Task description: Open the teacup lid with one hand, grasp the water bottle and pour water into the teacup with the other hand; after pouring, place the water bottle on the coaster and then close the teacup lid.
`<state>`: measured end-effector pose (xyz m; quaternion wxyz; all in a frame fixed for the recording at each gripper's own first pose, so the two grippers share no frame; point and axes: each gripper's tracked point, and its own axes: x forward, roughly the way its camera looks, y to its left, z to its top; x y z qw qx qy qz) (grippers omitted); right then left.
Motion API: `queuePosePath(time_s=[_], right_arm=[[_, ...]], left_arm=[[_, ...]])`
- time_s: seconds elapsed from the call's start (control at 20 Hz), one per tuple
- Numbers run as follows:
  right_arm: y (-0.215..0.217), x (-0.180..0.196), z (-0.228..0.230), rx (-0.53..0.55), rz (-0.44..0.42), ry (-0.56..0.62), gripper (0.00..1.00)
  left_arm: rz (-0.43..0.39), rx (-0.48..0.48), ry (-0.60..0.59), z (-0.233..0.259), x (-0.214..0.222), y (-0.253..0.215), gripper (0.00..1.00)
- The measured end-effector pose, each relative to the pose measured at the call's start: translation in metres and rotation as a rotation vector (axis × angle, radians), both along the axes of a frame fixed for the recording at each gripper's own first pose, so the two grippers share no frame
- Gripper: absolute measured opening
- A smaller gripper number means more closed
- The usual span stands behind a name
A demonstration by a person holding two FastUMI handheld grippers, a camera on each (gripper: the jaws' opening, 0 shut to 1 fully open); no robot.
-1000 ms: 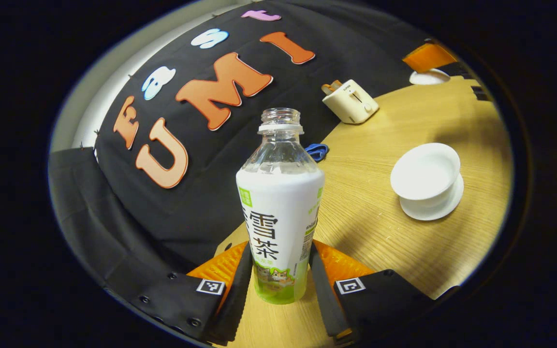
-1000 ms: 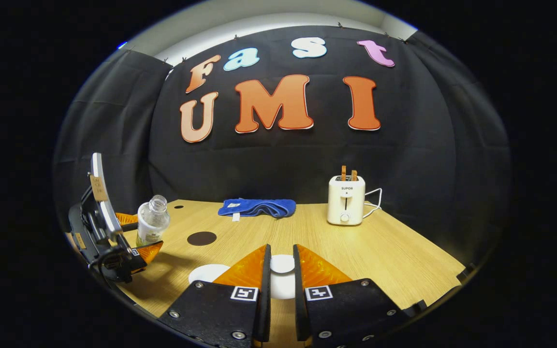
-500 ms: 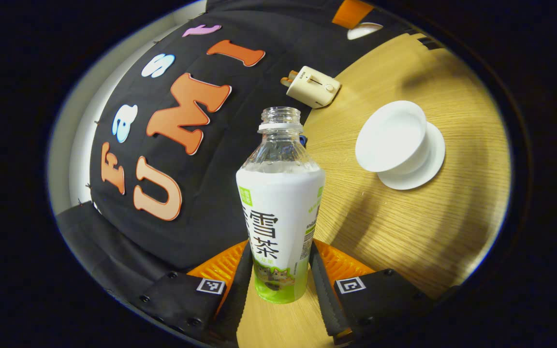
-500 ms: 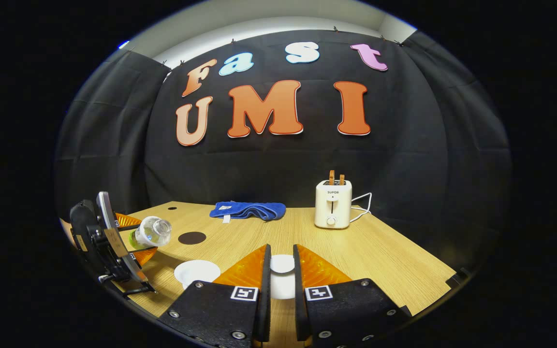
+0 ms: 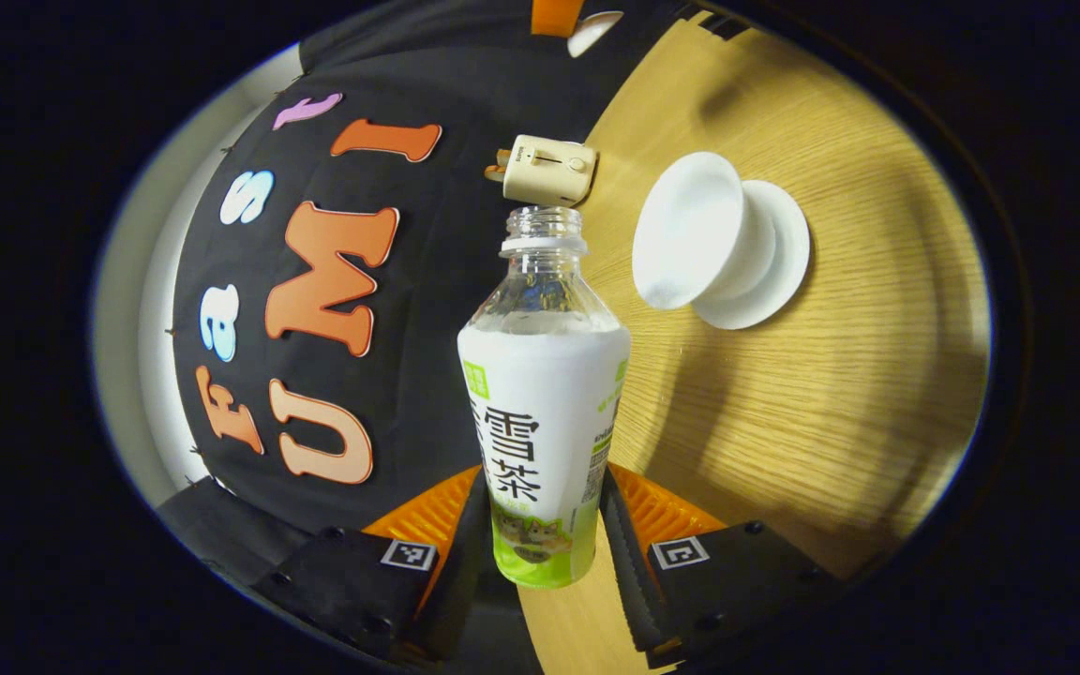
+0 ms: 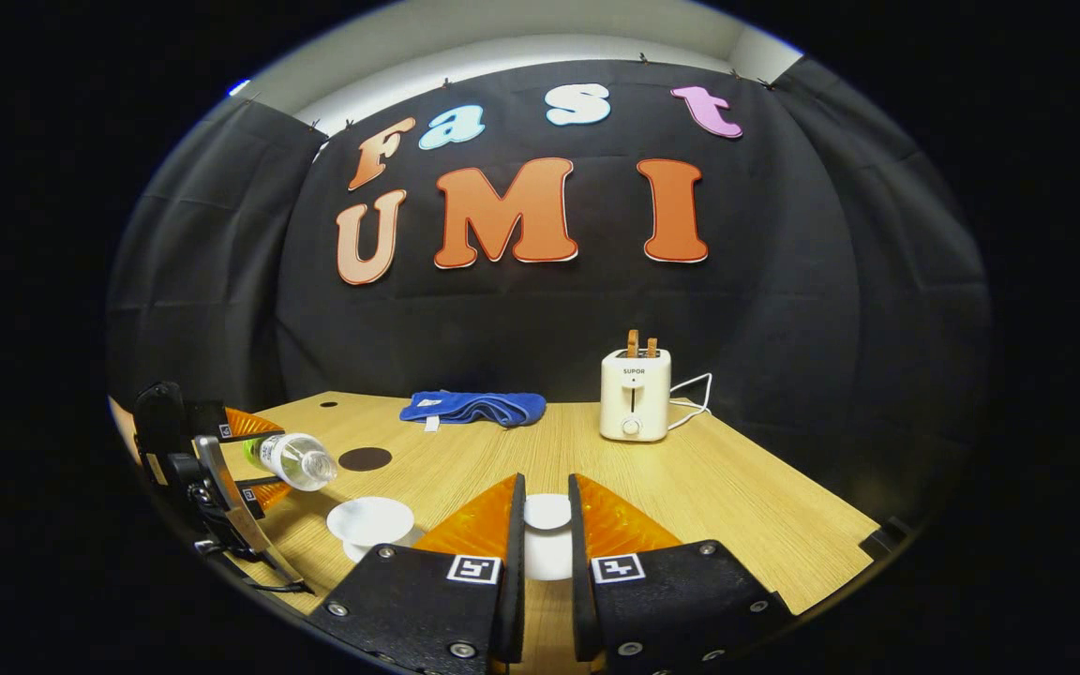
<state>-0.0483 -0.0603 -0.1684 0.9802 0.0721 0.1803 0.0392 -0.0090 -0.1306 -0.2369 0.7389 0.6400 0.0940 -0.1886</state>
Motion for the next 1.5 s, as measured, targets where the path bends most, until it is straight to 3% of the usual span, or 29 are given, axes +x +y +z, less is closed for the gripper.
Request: queuePosePath(time_s=[0.8, 0.9, 0.95, 1.15, 1.5], right_arm=[[-0.008, -0.013, -0.017, -0.009, -0.02, 0.036, 0.21], [-0.009, -0.014, -0.016, -0.004, -0.022, 0.033, 0.21], [-0.009, -0.014, -0.015, 0.0, -0.021, 0.032, 0.21], [-0.01, -0.014, -0.015, 0.005, -0.023, 0.029, 0.21], [-0.013, -0.015, -0.014, 0.008, -0.022, 0.025, 0.22]], left_arm=[[-0.093, 0.241, -0.102, 0.027, 0.012, -0.001, 0.69], [-0.104, 0.259, -0.111, 0.029, 0.012, -0.002, 0.65], [-0.108, 0.267, -0.117, 0.03, 0.013, -0.003, 0.72], [-0.129, 0.293, -0.142, 0.035, 0.013, -0.005, 0.66], [-0.144, 0.31, -0.157, 0.041, 0.01, -0.009, 0.66]])
